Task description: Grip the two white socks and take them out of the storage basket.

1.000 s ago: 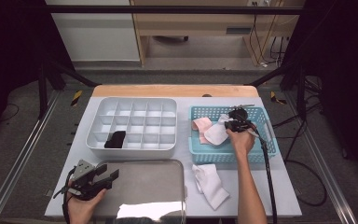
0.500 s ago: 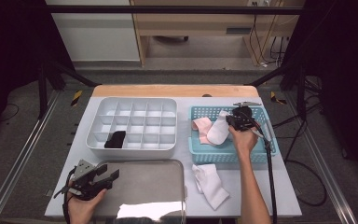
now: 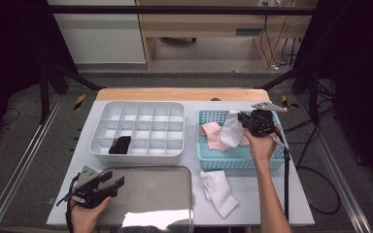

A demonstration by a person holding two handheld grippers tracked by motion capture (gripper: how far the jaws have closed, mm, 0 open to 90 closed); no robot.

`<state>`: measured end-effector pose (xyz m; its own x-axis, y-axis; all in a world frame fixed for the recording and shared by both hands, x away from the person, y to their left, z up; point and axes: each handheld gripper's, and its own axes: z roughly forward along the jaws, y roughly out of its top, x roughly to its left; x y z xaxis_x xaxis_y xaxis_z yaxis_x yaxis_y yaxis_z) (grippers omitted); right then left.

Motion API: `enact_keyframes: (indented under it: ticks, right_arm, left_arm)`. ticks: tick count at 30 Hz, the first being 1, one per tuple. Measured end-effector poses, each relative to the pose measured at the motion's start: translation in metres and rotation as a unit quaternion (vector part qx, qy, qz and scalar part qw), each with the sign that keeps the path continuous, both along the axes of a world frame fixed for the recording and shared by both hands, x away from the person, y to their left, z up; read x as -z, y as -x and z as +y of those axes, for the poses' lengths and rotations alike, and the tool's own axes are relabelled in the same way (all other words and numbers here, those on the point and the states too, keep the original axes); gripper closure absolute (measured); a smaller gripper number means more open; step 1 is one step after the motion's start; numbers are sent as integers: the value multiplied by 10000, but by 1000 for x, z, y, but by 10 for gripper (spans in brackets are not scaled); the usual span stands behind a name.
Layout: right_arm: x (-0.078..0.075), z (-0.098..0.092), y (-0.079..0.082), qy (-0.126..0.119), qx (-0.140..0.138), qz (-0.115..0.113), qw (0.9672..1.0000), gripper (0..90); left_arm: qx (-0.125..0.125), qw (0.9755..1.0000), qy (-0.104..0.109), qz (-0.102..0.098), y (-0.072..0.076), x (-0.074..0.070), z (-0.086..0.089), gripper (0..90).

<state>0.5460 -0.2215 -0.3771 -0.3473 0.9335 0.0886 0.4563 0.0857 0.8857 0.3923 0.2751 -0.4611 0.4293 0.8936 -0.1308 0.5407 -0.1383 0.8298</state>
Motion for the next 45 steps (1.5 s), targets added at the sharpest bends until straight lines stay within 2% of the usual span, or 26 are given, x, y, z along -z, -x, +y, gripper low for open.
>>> enact_keyframes:
  ticks: [7,22,25,32,37,38,39,44,45]
  right_arm:
    - [-19,-2,21,-237,-199,-318,9990,863]
    - [-52,0,59,-176,-567,-774,9952,863]
    - [-60,2,71,-260,-677,-895,9933,862]
    - [-64,7,91,-274,-885,-1026,9904,862]
    - [-71,10,111,-351,-1132,-1161,9861,862]
    - [-71,10,111,-351,-1132,-1161,9861,862]
    - [-73,11,118,-364,-1212,-1191,9848,862]
    - [-73,11,132,-427,-1325,-1233,9826,861]
    - [-73,10,138,-454,-1355,-1261,9817,859]
  left_arm:
    - [-5,10000,-7,7,0,0,0,424]
    - [-1,10000,5,-2,0,0,-1,424]
    - [4,10000,10,-3,0,0,-1,425]
    - [7,10000,9,-15,0,0,-2,425]
    - [9,10000,6,-25,1,-1,-2,427]
    - [9,10000,6,-25,1,-1,-2,427]
    - [5,10000,14,-28,1,-1,-2,427]
    - [20,10000,-3,-22,1,-1,-2,427]
    - [20,10000,9,-25,1,-1,-3,427]
